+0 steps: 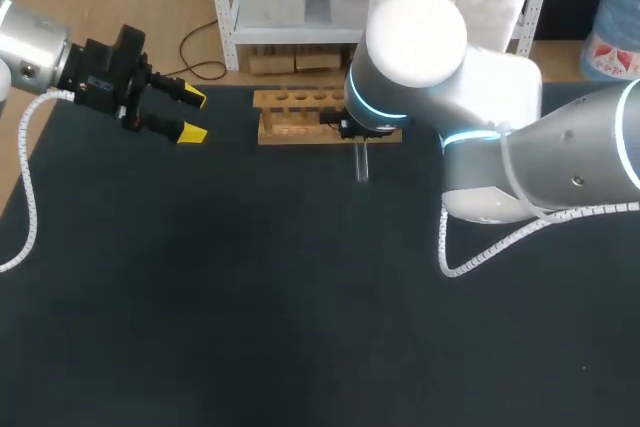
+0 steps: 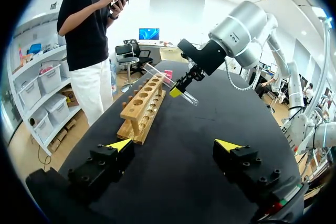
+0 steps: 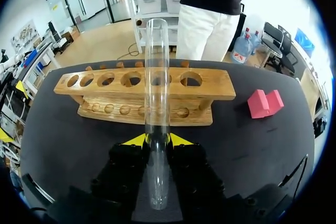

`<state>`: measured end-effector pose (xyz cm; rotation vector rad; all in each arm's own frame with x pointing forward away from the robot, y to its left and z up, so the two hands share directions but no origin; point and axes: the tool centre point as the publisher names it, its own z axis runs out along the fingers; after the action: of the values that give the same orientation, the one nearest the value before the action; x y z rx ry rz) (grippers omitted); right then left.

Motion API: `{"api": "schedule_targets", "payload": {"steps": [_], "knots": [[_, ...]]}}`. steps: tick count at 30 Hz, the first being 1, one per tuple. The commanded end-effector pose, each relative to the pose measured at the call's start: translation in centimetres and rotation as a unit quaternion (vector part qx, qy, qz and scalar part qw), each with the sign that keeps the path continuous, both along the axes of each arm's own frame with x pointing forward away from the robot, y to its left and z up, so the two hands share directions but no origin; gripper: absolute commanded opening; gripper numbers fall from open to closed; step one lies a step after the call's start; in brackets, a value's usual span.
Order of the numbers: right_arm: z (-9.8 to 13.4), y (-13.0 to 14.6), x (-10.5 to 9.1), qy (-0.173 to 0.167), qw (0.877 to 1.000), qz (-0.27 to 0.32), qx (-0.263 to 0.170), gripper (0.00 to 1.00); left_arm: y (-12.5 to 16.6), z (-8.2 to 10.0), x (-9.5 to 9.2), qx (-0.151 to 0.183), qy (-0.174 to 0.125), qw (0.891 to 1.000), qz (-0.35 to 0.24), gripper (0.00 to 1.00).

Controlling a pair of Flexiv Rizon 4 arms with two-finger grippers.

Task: Grasp the test tube, adjust it, and insert it.

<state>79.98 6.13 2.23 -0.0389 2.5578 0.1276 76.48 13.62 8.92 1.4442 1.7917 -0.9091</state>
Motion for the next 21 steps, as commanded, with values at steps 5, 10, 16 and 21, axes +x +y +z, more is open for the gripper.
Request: {"api": "schedule_targets", "payload": {"steps": [5, 10, 16, 21], "knots": [[1.2, -0.2, -1.4, -0.018, 1.000, -0.018, 0.001, 0.00, 0.0, -0.1, 0.1, 0.000, 0.000, 1.000, -0.001, 1.00], [2.6, -0.4, -2.6, -0.036, 0.999, -0.038, 0.003, 0.00, 0.0, -0.1, 0.1, 0.000, 0.000, 1.000, -0.001, 1.00], [4.7, -1.0, -3.9, -0.061, 0.997, -0.057, 0.004, 0.00, 0.0, -0.1, 0.1, 0.000, 0.000, 1.000, -0.001, 1.00], [6.4, -1.7, -4.8, -0.076, 0.995, -0.058, 0.000, 0.00, 0.0, -0.1, 0.1, 0.000, 0.000, 1.000, -0.001, 1.00]]}}
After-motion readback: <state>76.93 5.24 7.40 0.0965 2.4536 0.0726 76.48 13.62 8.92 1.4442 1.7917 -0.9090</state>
